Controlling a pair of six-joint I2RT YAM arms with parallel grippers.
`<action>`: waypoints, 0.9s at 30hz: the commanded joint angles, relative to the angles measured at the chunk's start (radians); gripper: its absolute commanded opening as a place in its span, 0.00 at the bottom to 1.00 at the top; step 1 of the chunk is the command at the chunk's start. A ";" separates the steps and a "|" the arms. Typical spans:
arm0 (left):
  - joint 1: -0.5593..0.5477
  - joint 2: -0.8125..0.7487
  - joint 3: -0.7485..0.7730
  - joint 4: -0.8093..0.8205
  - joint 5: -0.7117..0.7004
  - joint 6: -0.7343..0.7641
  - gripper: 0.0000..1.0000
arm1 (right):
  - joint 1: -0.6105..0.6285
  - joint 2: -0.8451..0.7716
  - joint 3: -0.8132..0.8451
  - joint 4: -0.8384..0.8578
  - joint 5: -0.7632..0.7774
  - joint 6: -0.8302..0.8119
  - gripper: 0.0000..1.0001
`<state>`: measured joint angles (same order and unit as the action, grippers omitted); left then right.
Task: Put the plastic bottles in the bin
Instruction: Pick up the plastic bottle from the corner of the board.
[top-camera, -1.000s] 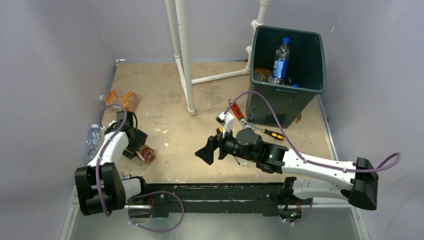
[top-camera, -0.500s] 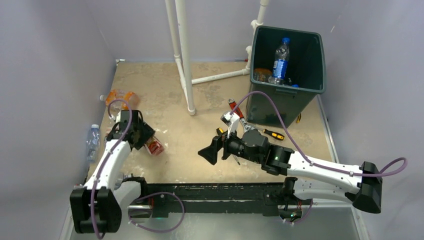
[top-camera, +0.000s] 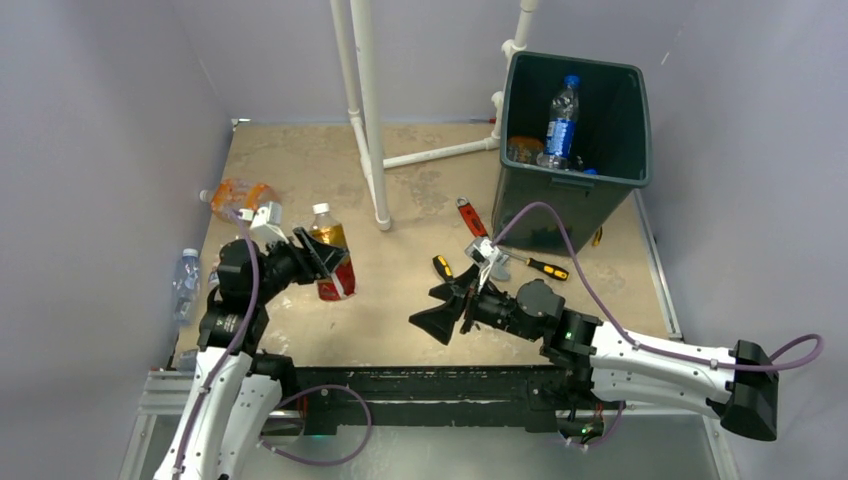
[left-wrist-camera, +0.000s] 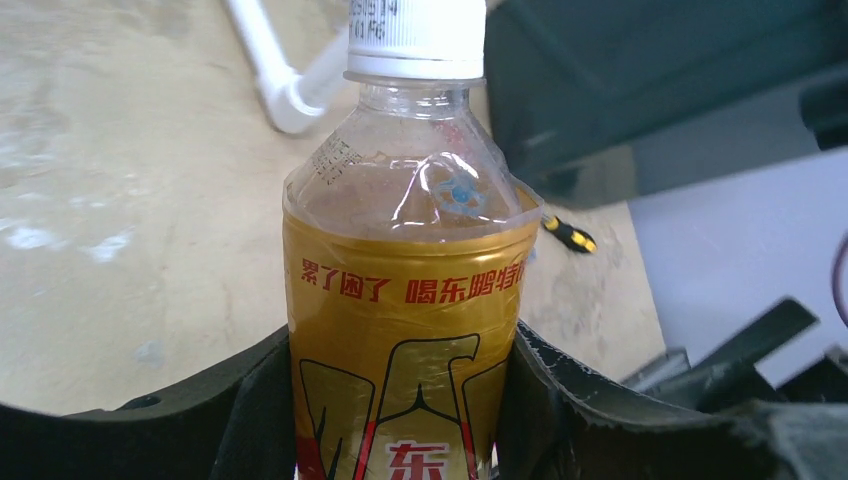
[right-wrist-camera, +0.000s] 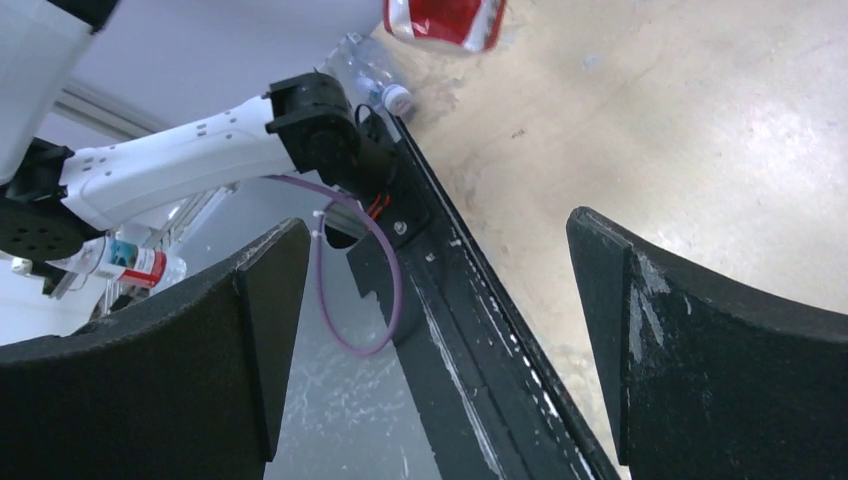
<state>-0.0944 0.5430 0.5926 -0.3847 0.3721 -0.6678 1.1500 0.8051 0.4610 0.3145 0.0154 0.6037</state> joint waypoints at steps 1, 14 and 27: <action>-0.027 -0.003 -0.027 0.214 0.237 0.081 0.44 | 0.000 0.014 0.053 0.095 -0.005 -0.024 0.99; -0.153 -0.166 -0.139 0.725 0.456 -0.002 0.47 | 0.001 -0.091 0.154 0.032 0.043 -0.193 0.99; -0.206 -0.019 -0.009 0.688 0.513 0.206 0.36 | -0.001 0.214 0.552 -0.010 0.135 -0.262 0.97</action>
<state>-0.2771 0.5003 0.4950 0.3103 0.8627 -0.5709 1.1507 0.9051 0.8932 0.2790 0.1535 0.3790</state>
